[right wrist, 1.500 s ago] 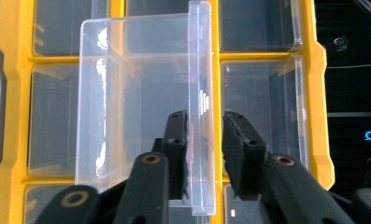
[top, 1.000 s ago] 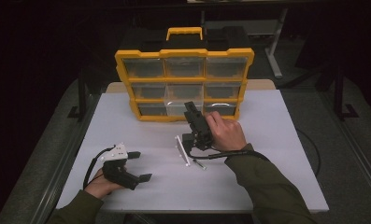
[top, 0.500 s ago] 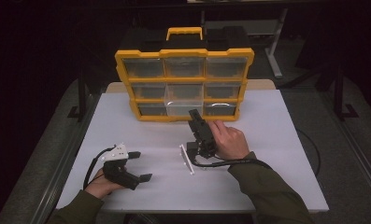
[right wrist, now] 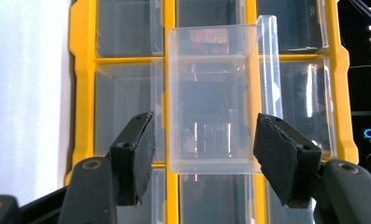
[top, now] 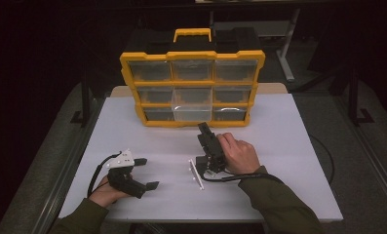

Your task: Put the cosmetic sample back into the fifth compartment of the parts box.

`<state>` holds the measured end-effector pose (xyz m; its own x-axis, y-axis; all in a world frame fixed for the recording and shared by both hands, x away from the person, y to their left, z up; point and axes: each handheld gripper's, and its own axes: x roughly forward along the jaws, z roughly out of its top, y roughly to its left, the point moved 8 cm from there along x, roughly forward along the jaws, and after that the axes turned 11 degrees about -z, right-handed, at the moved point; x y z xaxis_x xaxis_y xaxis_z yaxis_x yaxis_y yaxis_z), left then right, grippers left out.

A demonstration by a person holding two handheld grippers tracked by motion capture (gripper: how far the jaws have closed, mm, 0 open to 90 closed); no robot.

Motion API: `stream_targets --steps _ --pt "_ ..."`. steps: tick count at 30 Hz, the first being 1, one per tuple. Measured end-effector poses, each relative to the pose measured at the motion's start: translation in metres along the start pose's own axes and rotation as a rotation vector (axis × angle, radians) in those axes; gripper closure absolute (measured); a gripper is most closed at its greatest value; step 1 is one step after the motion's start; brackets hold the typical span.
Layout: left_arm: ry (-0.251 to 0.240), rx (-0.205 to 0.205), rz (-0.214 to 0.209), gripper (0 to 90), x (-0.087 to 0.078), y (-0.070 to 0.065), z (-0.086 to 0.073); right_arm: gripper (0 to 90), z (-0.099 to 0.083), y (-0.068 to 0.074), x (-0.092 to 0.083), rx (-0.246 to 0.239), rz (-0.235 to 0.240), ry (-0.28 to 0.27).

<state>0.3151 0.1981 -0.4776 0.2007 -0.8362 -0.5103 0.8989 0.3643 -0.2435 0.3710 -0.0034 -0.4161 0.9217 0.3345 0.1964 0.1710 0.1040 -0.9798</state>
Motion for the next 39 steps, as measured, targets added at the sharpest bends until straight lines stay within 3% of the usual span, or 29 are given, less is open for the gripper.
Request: stream_targets --steps 18,30,39 --pt "0.007 0.003 0.002 0.0 -0.001 0.0 -0.001 28.2 -0.011 0.022 -0.013 0.003 0.014 0.02" --pt "0.005 0.003 0.005 0.0 -0.002 0.0 -0.001 15.3 -0.028 0.04 -0.023 0.008 0.043 0.06" --pt "-0.003 -0.002 0.006 0.0 -0.002 -0.001 0.0 8.7 -0.036 0.044 -0.027 0.033 0.024 0.082"
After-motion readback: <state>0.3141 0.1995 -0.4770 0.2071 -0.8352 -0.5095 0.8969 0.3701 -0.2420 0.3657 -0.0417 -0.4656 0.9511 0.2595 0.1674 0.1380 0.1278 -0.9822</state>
